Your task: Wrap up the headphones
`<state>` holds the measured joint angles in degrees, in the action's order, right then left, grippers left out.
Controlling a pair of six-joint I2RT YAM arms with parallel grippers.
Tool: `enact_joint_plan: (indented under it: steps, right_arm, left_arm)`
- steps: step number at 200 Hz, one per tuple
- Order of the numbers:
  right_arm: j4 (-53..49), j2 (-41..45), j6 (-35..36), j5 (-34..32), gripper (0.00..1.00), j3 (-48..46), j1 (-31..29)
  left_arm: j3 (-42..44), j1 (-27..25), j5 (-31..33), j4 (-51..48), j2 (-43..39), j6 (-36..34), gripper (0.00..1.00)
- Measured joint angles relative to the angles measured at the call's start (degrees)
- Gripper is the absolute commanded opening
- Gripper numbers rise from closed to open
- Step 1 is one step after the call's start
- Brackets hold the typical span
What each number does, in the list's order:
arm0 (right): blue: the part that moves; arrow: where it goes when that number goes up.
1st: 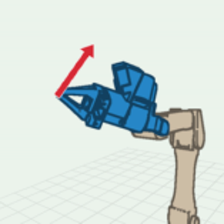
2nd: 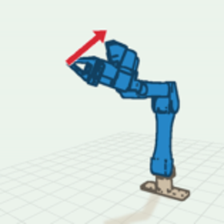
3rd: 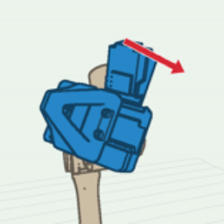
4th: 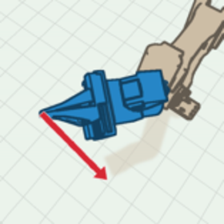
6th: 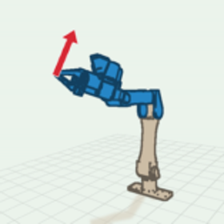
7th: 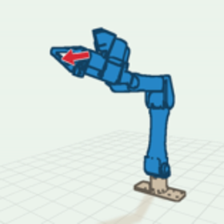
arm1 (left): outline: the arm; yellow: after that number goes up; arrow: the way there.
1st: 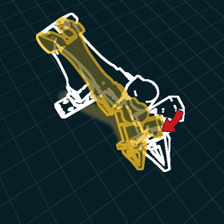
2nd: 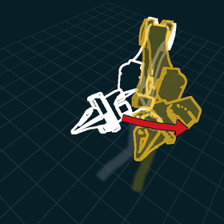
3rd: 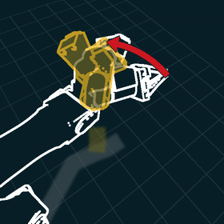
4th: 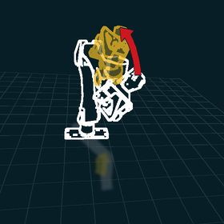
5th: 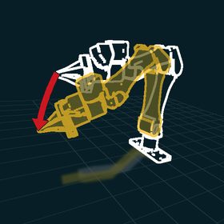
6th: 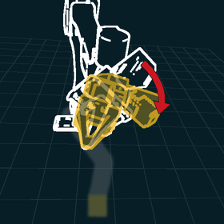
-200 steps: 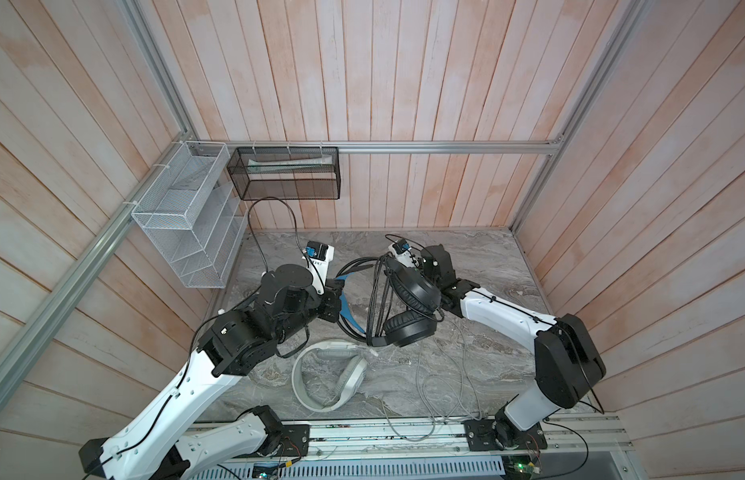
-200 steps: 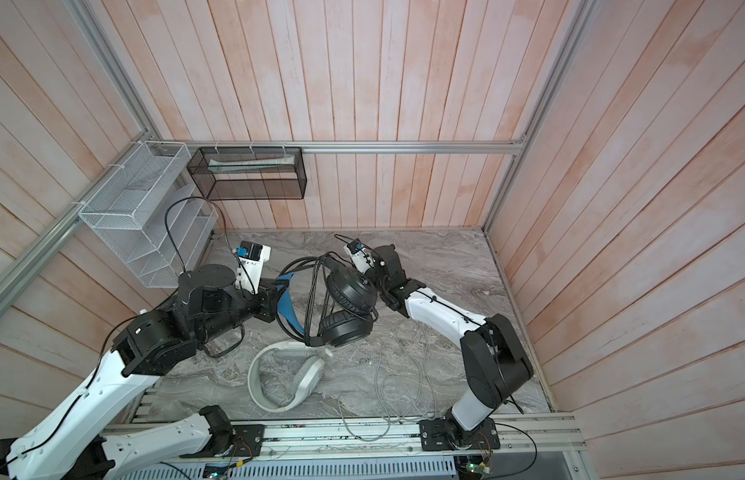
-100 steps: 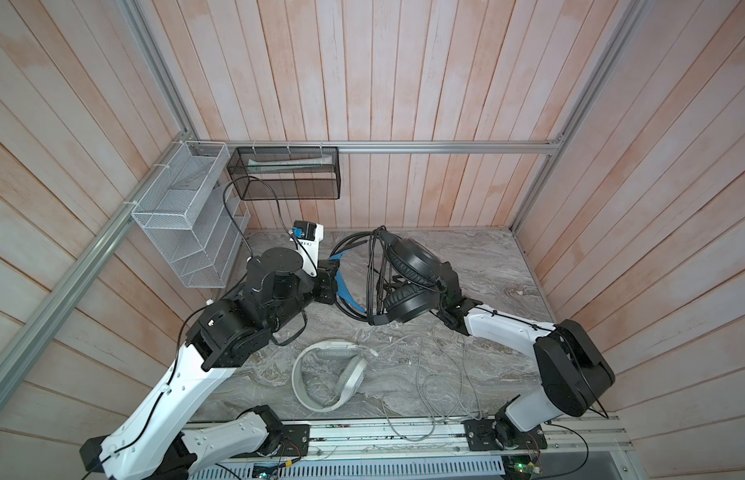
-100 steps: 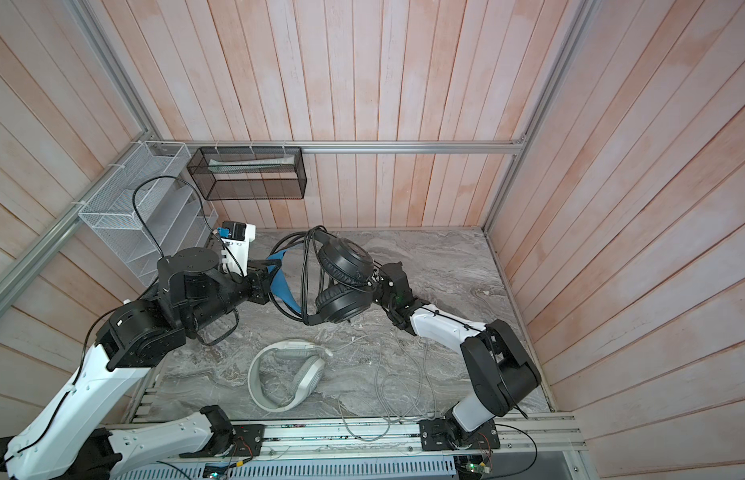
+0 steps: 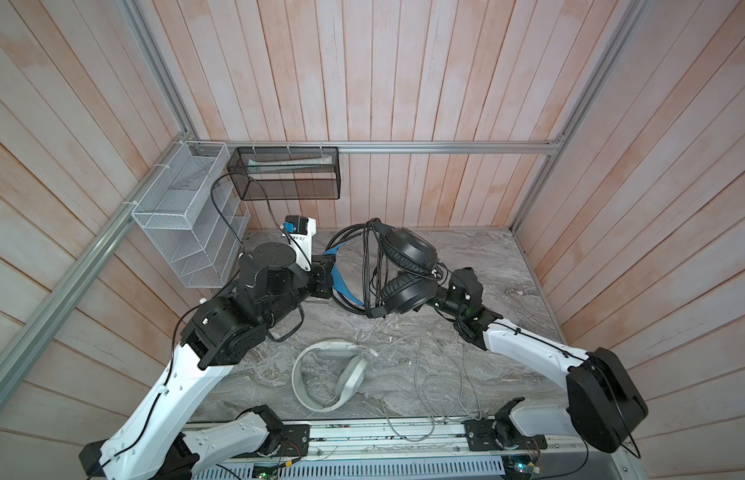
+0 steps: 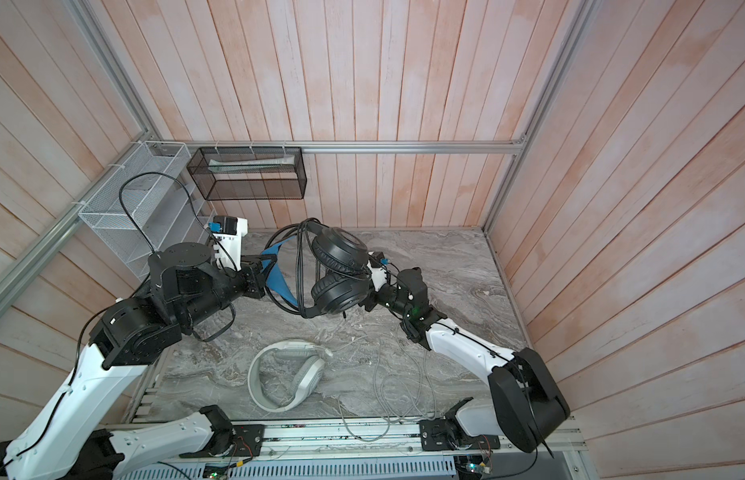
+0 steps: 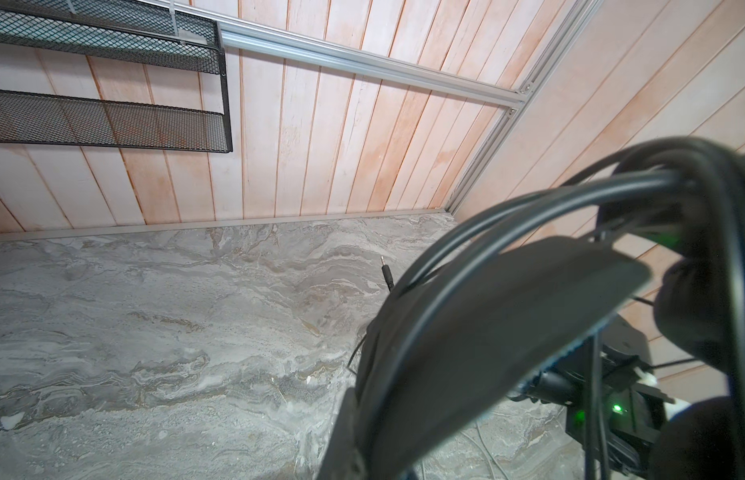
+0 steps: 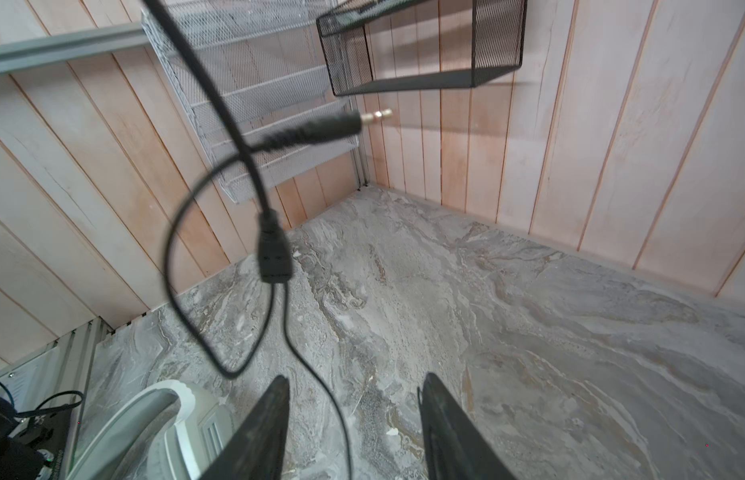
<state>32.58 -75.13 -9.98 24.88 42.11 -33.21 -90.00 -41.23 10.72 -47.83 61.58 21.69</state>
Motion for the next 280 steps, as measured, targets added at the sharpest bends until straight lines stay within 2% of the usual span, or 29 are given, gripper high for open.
enact_joint_plan:
  steps: [37, 95, 132, 210, 264, 280]
  right_arm:
    - [2.0, 4.5, -1.8, 0.4, 0.55, -0.1, 0.0]
    - [3.1, -0.2, -3.8, 2.7, 0.55, 0.0, -0.4]
    - [3.9, -0.1, -4.5, 3.5, 0.54, 0.0, -2.5]
    - [6.1, 4.0, -6.5, 0.6, 0.54, -0.5, -6.0]
    - [4.4, -2.7, -5.1, -4.0, 0.49, 1.0, -6.1]
    - [3.8, -4.7, -4.6, -4.7, 0.38, 2.5, -6.1]
  left_arm:
    - [-0.3, 0.3, -0.1, 0.0, 0.6, 0.0, 0.0]
    - [-0.5, 0.4, -0.7, 0.0, 1.3, 0.5, 0.0]
    - [-0.5, 0.5, -0.7, 0.0, 1.3, 0.7, 0.0]
    - [-0.5, 0.5, -0.7, 0.0, 2.0, 0.9, 0.0]
    - [-0.6, 0.5, -0.7, 0.0, 2.0, 1.2, 0.0]
    - [-0.7, 0.5, -0.7, 0.0, 2.0, 1.3, 0.0]
